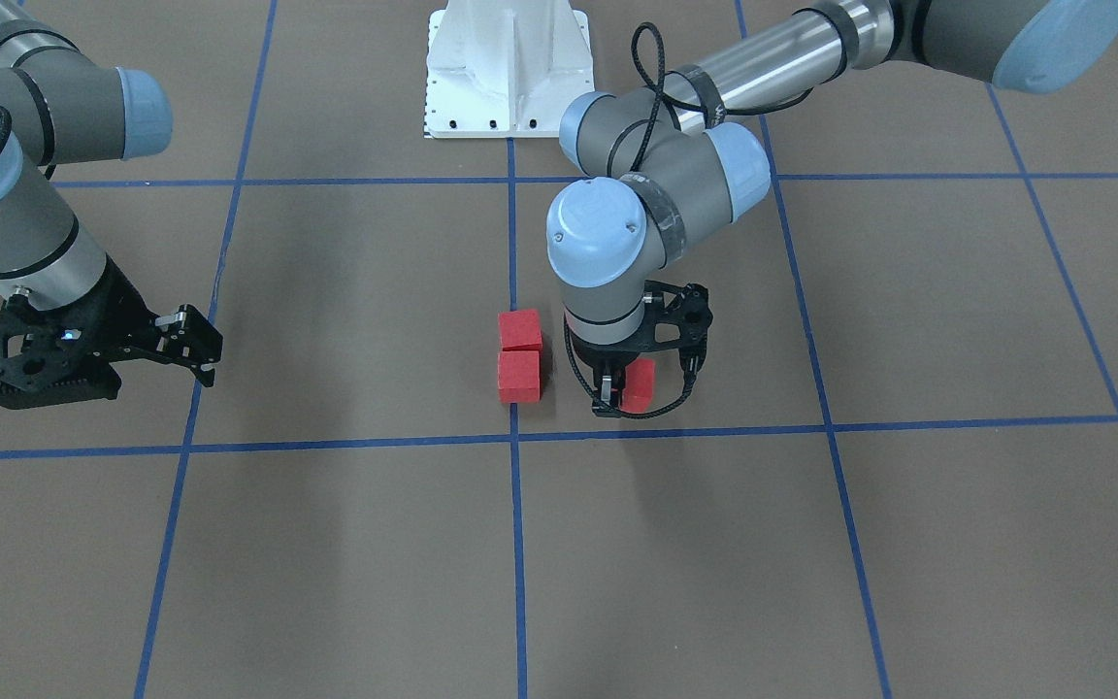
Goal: Form red blocks into L shape at center
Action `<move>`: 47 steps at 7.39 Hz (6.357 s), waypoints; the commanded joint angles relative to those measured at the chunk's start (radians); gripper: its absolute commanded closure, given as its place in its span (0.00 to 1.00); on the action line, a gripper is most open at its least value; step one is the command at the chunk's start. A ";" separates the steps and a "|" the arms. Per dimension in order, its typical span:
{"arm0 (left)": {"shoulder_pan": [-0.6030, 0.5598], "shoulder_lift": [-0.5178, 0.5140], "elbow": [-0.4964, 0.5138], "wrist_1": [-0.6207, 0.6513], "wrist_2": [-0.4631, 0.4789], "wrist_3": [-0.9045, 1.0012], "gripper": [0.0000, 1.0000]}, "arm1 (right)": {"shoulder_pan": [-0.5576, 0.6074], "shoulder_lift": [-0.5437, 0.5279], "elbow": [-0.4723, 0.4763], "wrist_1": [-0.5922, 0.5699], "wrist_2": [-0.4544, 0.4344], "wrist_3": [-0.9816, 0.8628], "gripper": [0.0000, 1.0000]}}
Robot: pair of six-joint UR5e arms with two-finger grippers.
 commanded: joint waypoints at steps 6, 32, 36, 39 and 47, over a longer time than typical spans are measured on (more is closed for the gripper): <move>0.066 -0.064 0.060 -0.006 0.036 -0.165 1.00 | -0.001 -0.002 0.001 0.000 -0.001 0.005 0.01; 0.079 -0.085 0.107 -0.033 0.042 -0.109 0.00 | -0.003 0.010 -0.002 0.000 -0.005 0.013 0.01; 0.019 0.054 -0.151 0.172 0.062 0.126 0.00 | -0.006 0.013 0.004 0.000 -0.008 0.001 0.01; -0.107 0.232 -0.302 0.179 0.137 0.592 0.00 | 0.063 -0.005 0.010 -0.002 0.009 -0.001 0.01; -0.648 0.860 -0.505 -0.174 -0.270 2.171 0.00 | 0.494 -0.355 0.015 0.000 0.274 -0.297 0.01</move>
